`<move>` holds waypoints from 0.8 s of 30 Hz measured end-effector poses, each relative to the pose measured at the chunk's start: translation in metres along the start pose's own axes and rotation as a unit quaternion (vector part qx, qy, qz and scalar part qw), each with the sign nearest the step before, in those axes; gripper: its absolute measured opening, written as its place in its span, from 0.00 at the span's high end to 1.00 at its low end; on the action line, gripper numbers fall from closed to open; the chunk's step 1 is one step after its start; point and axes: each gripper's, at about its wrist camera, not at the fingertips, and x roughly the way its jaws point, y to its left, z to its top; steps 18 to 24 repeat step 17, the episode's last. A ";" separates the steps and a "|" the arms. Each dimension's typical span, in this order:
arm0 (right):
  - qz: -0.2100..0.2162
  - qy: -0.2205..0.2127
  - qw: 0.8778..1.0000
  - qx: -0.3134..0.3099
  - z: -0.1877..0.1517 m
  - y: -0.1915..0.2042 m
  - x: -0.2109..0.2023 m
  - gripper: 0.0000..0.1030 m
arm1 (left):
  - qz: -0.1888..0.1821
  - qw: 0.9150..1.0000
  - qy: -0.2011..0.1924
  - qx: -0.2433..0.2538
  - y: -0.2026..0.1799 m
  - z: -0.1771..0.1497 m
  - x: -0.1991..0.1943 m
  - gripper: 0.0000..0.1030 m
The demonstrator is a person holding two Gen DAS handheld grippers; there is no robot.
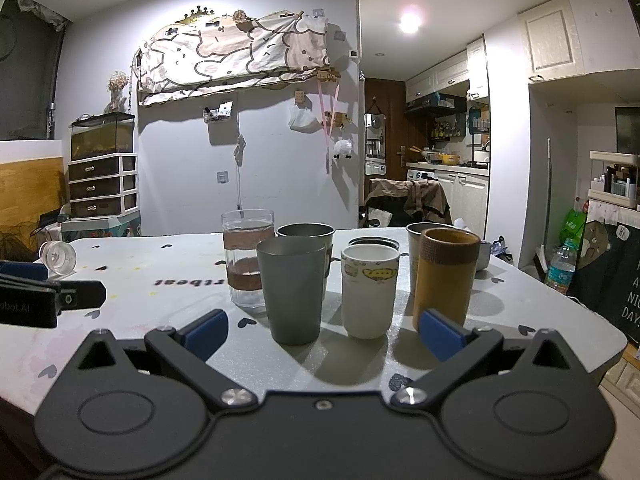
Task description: Flip cup upright
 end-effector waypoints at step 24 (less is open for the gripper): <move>0.000 0.001 1.000 0.000 0.000 0.001 0.000 0.00 | 0.000 1.000 0.000 0.000 0.000 0.000 0.000 0.00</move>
